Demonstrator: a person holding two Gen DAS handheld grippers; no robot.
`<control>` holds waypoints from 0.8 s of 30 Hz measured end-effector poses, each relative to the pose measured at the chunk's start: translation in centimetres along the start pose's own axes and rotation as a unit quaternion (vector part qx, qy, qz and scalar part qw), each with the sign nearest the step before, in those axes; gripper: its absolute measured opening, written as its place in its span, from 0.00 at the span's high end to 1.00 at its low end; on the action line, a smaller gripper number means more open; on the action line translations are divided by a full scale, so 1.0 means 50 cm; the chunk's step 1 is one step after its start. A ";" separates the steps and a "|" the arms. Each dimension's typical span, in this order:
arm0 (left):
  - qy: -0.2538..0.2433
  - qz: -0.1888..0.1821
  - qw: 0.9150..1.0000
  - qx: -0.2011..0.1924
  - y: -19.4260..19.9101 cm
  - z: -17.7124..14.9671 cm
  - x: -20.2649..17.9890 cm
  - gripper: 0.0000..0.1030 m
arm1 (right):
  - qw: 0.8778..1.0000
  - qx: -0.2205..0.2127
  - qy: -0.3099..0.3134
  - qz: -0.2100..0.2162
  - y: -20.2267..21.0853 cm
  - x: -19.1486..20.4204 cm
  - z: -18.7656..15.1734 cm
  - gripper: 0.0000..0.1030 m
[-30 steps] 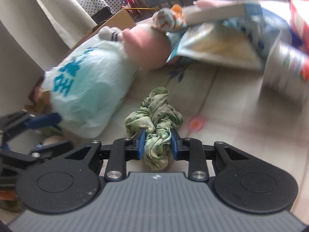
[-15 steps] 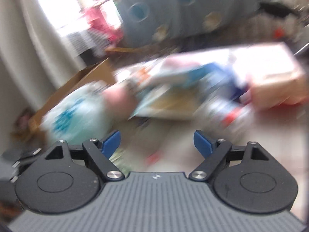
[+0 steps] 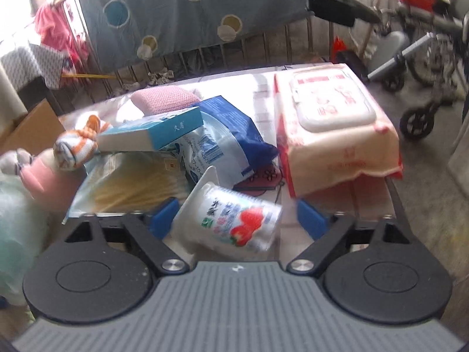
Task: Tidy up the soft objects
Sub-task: 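Grasp the green cloth with the left tool while the right tool grasps the white yogurt cup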
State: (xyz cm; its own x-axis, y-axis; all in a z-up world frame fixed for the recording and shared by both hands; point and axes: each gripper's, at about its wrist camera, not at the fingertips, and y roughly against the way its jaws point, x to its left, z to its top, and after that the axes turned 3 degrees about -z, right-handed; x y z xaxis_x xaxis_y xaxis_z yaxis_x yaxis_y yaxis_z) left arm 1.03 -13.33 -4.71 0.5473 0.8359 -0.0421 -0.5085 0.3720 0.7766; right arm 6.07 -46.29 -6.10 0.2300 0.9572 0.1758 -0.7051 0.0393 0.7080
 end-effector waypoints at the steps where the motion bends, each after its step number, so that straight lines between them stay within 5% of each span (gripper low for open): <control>1: 0.001 -0.002 1.000 -0.002 0.001 -0.001 0.001 0.33 | 1.000 0.000 -0.001 -0.004 0.005 -0.002 -0.002 0.31; 5: 0.000 -0.006 1.000 -0.008 0.011 -0.008 0.002 0.33 | 0.999 0.008 -0.035 0.020 0.019 -0.025 -0.016 0.33; 7: 0.002 -0.006 1.000 -0.010 0.016 -0.012 0.004 0.33 | 0.992 0.033 -0.093 0.082 0.027 -0.049 -0.025 0.34; 13: 0.011 -0.004 1.000 -0.014 0.025 -0.016 0.013 0.33 | 0.923 0.146 -0.235 0.266 0.001 -0.079 -0.093 0.34; 19: 0.008 -0.008 1.000 -0.014 0.026 -0.016 0.008 0.33 | 0.913 0.158 -0.257 0.274 0.014 -0.103 -0.116 0.32; 24: -0.004 -0.016 1.000 -0.010 0.019 -0.010 -0.008 0.29 | 0.920 0.153 -0.259 0.253 0.030 -0.132 -0.113 0.30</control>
State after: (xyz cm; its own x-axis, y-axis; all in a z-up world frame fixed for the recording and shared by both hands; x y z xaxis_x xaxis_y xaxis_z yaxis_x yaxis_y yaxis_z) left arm 0.03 -13.10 -4.26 0.5688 0.8202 -0.0619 -0.5030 0.4064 0.7628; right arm -0.31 -50.91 -10.06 0.2689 0.5634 0.7812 -0.6059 -0.5316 0.5919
